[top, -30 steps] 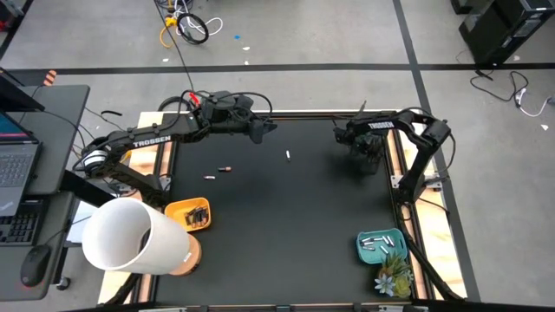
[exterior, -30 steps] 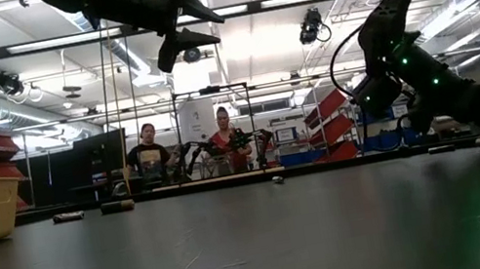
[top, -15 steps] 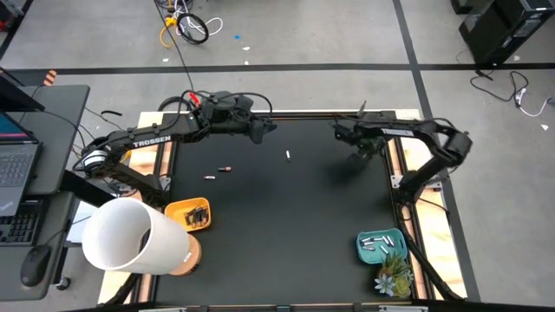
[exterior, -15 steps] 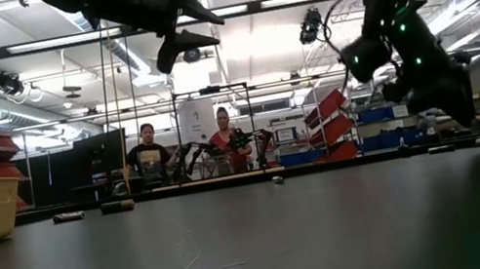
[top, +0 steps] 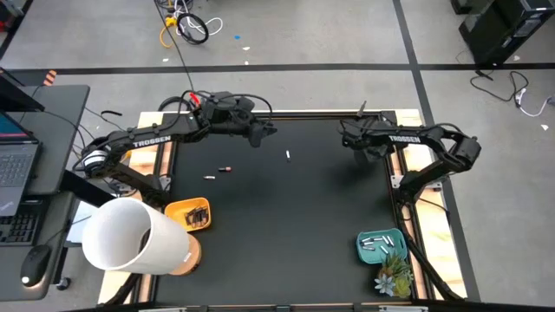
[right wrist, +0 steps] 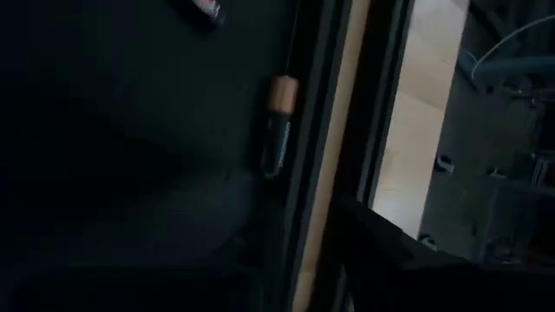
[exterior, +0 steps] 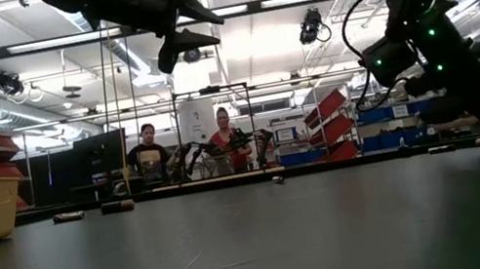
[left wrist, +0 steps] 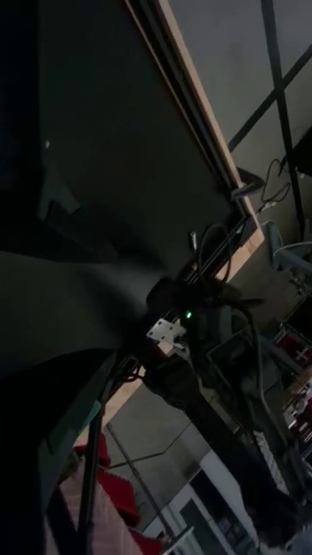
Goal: Sort batteries
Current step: Put the black battery into the yellow bin
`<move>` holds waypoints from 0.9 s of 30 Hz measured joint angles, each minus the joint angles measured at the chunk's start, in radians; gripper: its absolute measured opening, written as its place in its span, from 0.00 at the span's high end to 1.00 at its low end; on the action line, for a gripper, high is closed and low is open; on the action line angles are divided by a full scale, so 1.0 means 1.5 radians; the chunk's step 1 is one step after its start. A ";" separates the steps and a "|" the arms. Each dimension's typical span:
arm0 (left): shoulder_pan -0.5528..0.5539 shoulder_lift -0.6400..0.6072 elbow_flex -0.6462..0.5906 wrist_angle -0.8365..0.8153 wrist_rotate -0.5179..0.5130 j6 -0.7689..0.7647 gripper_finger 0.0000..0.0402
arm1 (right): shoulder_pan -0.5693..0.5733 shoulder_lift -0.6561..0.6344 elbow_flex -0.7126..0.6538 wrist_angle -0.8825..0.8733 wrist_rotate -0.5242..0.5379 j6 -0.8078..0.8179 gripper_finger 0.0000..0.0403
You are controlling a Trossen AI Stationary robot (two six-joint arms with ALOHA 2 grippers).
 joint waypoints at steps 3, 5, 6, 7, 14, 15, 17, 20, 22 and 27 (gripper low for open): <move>0.000 0.000 0.000 0.000 0.022 -0.001 0.54 | -0.001 0.000 -0.008 0.014 0.022 0.064 0.79; 0.000 0.000 0.000 -0.001 0.040 -0.001 0.54 | -0.004 0.000 -0.009 0.013 0.038 0.097 0.81; 0.000 0.000 0.000 -0.001 0.052 -0.001 0.54 | -0.005 0.000 -0.009 0.017 0.042 0.103 0.82; 0.000 0.000 0.000 -0.002 0.060 -0.001 0.54 | -0.009 0.000 -0.009 0.017 0.043 0.106 0.82; 0.000 0.000 0.000 -0.006 0.101 0.004 0.54 | -0.044 0.001 -0.044 0.045 0.003 0.094 0.83; 0.000 0.000 0.000 -0.006 0.105 0.004 0.54 | -0.048 0.001 -0.048 0.042 0.004 0.094 0.83; 0.000 0.000 0.000 -0.007 0.114 0.004 0.54 | -0.054 0.001 -0.051 0.043 0.005 0.094 0.83; 0.000 0.000 0.000 -0.010 0.120 0.011 0.54 | -0.057 0.001 -0.048 0.062 0.012 0.093 0.83; 0.000 0.000 0.000 -0.016 0.121 0.018 0.54 | -0.056 0.001 -0.046 0.096 0.013 0.082 0.83; 0.000 0.000 0.000 -0.033 0.137 0.019 0.54 | -0.070 0.001 -0.046 0.131 0.024 0.051 0.83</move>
